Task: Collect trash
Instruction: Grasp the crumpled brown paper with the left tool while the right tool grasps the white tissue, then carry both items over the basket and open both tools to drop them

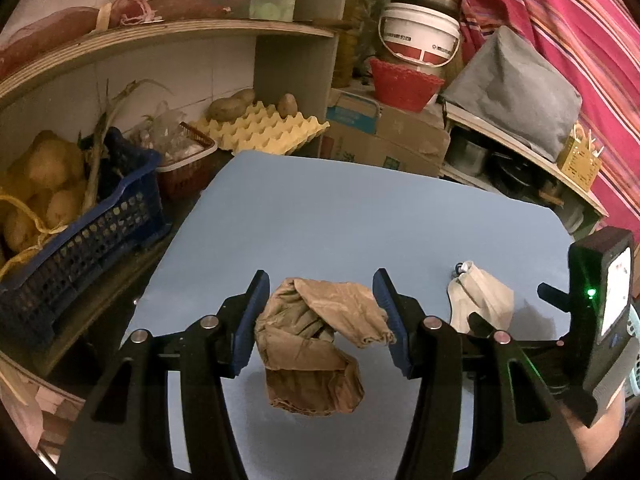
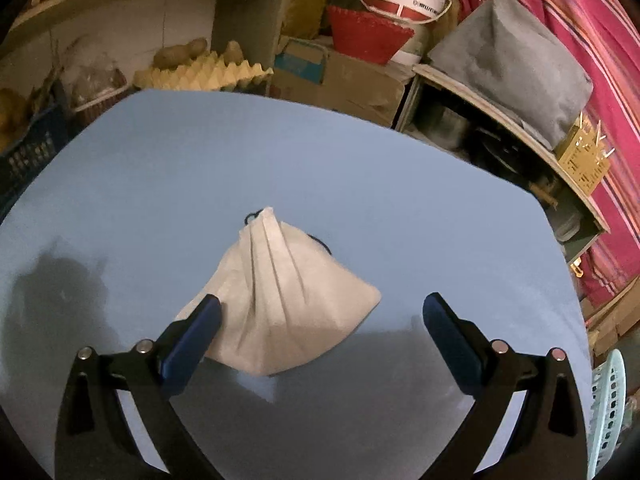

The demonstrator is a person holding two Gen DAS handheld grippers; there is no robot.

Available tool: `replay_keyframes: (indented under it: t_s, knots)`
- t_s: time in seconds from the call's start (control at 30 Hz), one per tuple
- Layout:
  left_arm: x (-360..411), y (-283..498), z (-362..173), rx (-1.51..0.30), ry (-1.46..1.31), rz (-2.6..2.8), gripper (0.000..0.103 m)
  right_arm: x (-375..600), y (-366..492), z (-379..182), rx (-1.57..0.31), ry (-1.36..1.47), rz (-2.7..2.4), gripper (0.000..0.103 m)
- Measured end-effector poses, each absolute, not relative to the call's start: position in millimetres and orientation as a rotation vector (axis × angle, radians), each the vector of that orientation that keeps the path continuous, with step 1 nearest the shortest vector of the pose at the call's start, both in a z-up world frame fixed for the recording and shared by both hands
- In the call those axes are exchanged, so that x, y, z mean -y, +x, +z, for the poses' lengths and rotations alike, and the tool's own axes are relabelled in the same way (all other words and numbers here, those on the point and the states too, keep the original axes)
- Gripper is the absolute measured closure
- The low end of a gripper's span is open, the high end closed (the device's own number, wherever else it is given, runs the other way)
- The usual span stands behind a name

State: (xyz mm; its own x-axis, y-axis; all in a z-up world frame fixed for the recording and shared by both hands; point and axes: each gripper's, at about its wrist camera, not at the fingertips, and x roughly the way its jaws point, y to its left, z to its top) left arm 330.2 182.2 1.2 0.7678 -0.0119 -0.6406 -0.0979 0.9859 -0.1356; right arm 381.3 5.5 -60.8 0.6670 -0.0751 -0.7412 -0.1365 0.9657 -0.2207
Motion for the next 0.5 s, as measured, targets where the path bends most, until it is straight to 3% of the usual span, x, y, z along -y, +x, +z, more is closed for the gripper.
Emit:
replay_keyframes:
  t_s: [0.1,0.17,0.2,0.3,0.37,0.5]
  knots:
    - [-181,329,1,-0.694,-0.160,0.044,0.051,-2,383,-66,-0.876,-0.236,0.067,0.010]
    - [-179,329,2,-0.692,-0.157,0.043,0.051,5,381,-69,-0.890,-0.172,0.134,0.032]
    - [-178,328,2,-0.688,-0.157,0.044,0.051,7,380,-70,-0.895,-0.142,0.158,0.035]
    - [-173,325,6,-0.673,-0.161,0.037,0.051,10,377,-70,-0.894,-0.123,0.213,0.058]
    - [-167,322,9,-0.664,-0.160,0.026,0.051,14,373,-68,-0.880,-0.143,0.226,0.081]
    - [-151,319,14,-0.651,-0.150,0.010,0.051,42,361,-58,-0.843,-0.151,0.201,0.084]
